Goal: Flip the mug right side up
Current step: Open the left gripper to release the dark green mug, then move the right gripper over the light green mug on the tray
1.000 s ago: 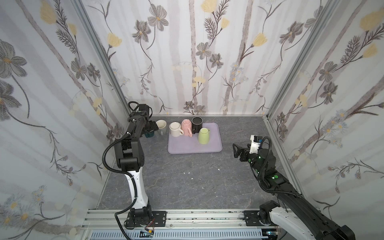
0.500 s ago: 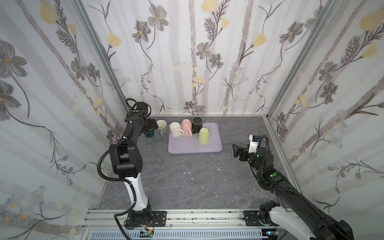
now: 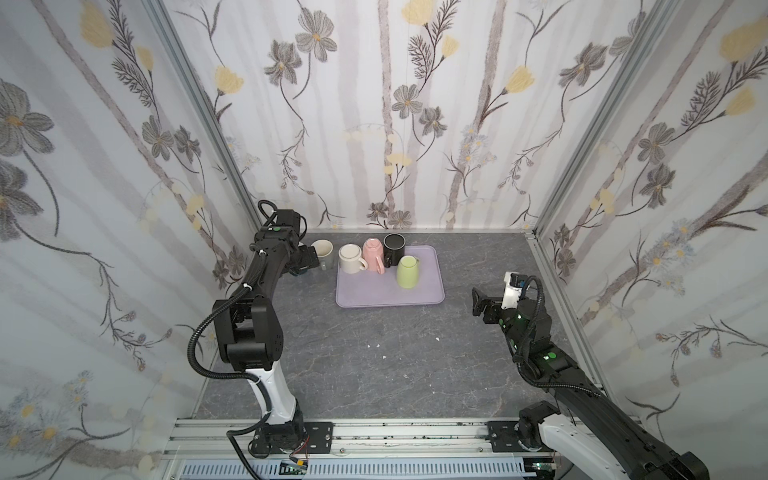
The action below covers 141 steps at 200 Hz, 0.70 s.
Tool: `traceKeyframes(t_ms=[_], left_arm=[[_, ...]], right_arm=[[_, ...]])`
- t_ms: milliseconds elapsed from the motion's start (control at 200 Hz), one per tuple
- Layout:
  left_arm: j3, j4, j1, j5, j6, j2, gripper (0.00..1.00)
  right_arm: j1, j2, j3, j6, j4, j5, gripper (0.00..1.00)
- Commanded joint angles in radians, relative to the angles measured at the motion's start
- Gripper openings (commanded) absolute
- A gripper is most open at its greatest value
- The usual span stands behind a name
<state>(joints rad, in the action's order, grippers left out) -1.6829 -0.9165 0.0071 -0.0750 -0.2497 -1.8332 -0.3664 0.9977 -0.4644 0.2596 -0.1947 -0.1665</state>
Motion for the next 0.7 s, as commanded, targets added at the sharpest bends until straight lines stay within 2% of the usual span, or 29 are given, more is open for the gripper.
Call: traceKeyframes(t_ms=[0, 215, 530, 699], left_arm=[[0.019, -0.006, -0.001, 0.005, 0.001, 0.045, 1.0], [0.083, 0.004, -0.007, 0.039, 0.009, 0.147, 1.0], [0.365, 0.176, -0.012, 0.121, -0.063, 0.443, 1.0], [0.492, 0.261, -0.021, 0.155, -0.088, 0.562, 1.0]], right_arm=[[0.0, 0.024, -0.01, -0.006, -0.048, 0.028, 1.0], [0.0, 0.06, -0.025, 0.017, -0.037, 0.116, 1.0], [-0.013, 0.123, -0.095, 0.056, -0.001, 0.208, 1.0], [-0.058, 0.224, -0.181, 0.057, 0.023, 0.198, 1.0]])
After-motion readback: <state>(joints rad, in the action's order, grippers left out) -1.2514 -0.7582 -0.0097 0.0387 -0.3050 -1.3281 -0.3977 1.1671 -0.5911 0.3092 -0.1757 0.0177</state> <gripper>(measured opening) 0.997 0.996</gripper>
